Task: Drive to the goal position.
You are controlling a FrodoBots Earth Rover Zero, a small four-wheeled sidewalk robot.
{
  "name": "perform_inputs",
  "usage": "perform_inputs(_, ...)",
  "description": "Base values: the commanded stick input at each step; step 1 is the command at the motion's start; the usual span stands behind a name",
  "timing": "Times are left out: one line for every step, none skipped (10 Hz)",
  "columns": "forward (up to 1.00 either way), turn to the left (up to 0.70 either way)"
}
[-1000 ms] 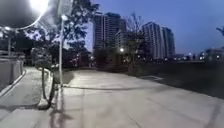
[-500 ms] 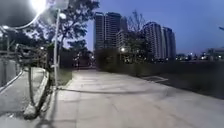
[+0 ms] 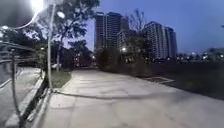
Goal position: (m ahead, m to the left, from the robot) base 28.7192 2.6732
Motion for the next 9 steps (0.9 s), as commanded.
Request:
perform_inputs(0.7,0.0)
perform_inputs(0.7,0.0)
perform_inputs(0.7,0.0)
perform_inputs(0.7,0.07)
perform_inputs(0.7,0.35)
perform_inputs(0.7,0.35)
perform_inputs(0.7,0.34)
perform_inputs(0.7,0.2)
perform_inputs(0.7,0.06)
